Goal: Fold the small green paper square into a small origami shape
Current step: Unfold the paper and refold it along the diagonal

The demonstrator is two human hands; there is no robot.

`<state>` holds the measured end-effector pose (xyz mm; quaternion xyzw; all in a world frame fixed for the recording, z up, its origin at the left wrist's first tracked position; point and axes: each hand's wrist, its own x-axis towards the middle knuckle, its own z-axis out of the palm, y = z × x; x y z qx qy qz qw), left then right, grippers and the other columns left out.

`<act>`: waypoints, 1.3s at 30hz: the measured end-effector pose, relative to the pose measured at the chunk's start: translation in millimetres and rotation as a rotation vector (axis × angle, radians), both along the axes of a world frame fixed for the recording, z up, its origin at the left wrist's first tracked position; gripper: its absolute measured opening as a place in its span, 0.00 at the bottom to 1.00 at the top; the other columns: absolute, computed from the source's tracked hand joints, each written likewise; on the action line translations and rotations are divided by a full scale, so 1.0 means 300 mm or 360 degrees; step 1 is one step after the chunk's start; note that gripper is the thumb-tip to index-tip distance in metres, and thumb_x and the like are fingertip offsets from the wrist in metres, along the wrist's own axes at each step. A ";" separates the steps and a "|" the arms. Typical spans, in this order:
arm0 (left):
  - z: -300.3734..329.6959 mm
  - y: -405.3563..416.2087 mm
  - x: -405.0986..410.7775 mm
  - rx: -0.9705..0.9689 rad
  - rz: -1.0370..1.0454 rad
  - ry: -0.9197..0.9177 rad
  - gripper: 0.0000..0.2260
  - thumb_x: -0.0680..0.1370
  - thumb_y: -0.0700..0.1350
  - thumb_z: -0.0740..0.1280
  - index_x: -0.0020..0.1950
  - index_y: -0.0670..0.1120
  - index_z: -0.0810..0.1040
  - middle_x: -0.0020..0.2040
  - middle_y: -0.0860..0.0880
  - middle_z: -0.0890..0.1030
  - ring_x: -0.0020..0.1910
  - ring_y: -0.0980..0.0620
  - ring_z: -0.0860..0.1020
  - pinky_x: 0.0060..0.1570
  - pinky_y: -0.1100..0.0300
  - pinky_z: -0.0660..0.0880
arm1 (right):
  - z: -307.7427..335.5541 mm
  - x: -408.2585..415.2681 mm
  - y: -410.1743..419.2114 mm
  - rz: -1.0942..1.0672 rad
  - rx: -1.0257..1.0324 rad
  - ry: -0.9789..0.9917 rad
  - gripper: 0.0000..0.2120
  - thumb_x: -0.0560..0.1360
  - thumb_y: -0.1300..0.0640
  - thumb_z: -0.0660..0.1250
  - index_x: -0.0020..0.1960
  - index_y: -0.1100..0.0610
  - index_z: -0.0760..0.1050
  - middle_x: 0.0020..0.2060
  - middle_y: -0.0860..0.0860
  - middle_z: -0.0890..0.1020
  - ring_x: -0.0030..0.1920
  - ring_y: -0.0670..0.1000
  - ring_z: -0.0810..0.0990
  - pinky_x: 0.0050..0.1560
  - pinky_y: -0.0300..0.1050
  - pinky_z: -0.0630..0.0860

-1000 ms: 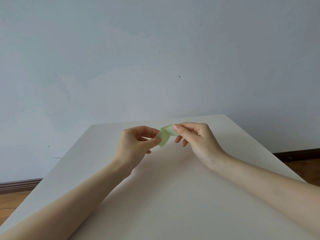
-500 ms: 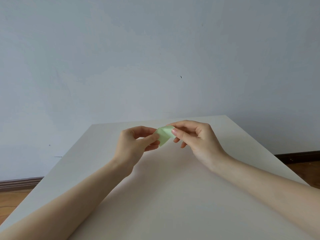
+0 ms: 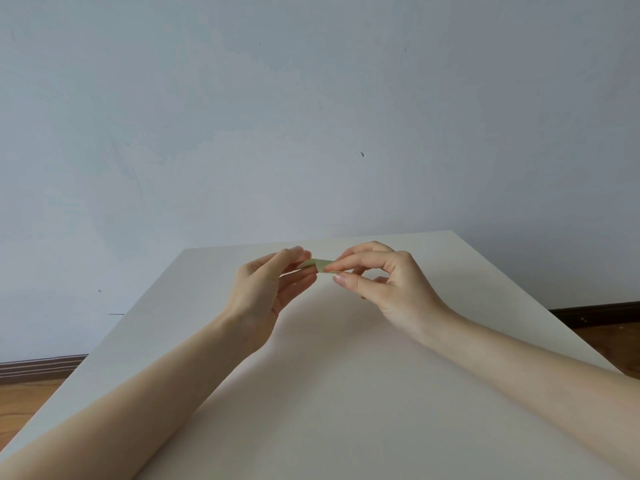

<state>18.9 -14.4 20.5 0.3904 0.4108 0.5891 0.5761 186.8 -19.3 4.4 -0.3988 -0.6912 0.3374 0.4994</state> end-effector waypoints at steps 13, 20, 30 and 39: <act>-0.012 0.015 -0.011 -0.0059 -0.0075 -0.0077 0.03 0.73 0.36 0.68 0.45 0.37 0.79 0.40 0.45 0.81 0.41 0.50 0.80 0.40 0.64 0.80 | 0.002 -0.001 -0.003 -0.0029 -0.0024 -0.0122 0.06 0.70 0.61 0.72 0.44 0.51 0.83 0.48 0.45 0.77 0.42 0.41 0.75 0.44 0.25 0.67; -0.018 0.017 -0.010 -0.0040 -0.0104 -0.0118 0.08 0.72 0.30 0.66 0.47 0.40 0.79 0.43 0.46 0.81 0.43 0.50 0.82 0.47 0.62 0.80 | 0.002 0.001 0.001 0.0002 -0.0120 -0.0022 0.07 0.70 0.61 0.72 0.40 0.49 0.83 0.50 0.46 0.78 0.45 0.45 0.77 0.47 0.40 0.73; -0.010 0.013 -0.013 -0.0109 -0.0145 -0.0167 0.13 0.73 0.29 0.65 0.52 0.43 0.79 0.50 0.44 0.82 0.40 0.52 0.83 0.48 0.63 0.79 | 0.016 0.002 -0.006 0.0066 -0.0278 0.0120 0.05 0.73 0.61 0.69 0.45 0.55 0.83 0.50 0.49 0.81 0.44 0.47 0.76 0.37 0.37 0.75; -0.010 0.008 -0.016 -0.0139 -0.0360 -0.0147 0.12 0.75 0.30 0.63 0.54 0.41 0.79 0.46 0.44 0.84 0.41 0.53 0.84 0.46 0.64 0.80 | 0.023 0.006 -0.007 0.0019 -0.0306 0.0229 0.04 0.73 0.60 0.69 0.43 0.57 0.83 0.48 0.61 0.82 0.42 0.47 0.77 0.37 0.39 0.76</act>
